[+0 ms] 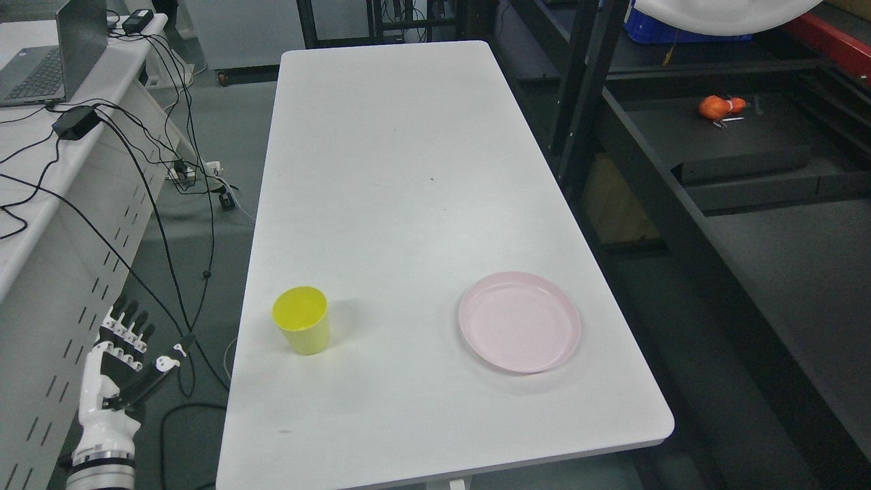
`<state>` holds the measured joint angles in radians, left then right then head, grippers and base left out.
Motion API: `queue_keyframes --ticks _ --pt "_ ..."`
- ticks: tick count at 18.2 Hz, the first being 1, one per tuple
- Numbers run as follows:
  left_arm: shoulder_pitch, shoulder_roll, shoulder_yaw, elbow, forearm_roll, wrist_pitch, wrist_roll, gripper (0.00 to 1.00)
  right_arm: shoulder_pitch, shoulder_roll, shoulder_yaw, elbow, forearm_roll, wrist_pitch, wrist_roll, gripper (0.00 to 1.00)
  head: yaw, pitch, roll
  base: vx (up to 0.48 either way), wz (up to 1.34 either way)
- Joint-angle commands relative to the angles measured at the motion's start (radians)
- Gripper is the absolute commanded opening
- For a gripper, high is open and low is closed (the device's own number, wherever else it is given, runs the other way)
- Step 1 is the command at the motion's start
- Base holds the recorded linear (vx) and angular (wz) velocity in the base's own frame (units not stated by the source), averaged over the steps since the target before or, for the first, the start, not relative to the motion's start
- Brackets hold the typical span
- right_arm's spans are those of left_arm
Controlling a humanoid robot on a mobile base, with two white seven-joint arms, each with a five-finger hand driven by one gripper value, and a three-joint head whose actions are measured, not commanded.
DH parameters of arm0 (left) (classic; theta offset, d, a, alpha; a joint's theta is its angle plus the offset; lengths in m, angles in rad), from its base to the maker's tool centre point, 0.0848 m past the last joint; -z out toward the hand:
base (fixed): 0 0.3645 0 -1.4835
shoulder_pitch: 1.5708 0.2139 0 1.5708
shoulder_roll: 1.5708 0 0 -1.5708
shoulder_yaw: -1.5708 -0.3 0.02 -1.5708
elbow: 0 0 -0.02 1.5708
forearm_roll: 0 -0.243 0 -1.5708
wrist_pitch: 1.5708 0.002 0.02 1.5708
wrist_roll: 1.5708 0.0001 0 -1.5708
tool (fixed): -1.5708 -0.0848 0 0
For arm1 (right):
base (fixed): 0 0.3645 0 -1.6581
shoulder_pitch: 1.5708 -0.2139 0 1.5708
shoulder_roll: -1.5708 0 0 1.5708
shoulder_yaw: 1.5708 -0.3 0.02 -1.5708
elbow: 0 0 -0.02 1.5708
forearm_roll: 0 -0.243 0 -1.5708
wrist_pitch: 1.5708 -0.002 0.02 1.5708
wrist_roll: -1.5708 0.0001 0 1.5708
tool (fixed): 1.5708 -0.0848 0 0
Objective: Place yellow IKEA cup on middle right shelf
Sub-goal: 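Raise the left hand from the table edge toward the yellow cup, then close the left hand around the yellow cup on the table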
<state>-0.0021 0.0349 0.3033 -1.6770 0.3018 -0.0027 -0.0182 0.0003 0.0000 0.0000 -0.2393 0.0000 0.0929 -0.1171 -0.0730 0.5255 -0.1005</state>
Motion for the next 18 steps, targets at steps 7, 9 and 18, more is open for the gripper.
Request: queue_keyframes --ticks 7,9,18 --pt "-0.113 0.005 -0.174 0.095 0.026 0.013 -0.123 0.99 0.014 -0.017 0.017 0.000 -0.025 0.001 0.001 0.99 0.0000 0.000 0.000 0.000 0.00" --pt "-0.111 0.005 -0.252 0.095 0.026 0.013 -0.135 0.99 0.014 -0.017 0.018 0.000 -0.025 0.001 0.001 0.99 0.0000 0.000 0.000 0.000 0.00" --pt "-0.150 0.003 -0.328 0.141 -0.043 0.020 -0.152 0.99 0.014 -0.017 0.017 0.000 -0.025 0.001 0.001 0.99 0.0000 0.000 0.000 0.000 0.00"
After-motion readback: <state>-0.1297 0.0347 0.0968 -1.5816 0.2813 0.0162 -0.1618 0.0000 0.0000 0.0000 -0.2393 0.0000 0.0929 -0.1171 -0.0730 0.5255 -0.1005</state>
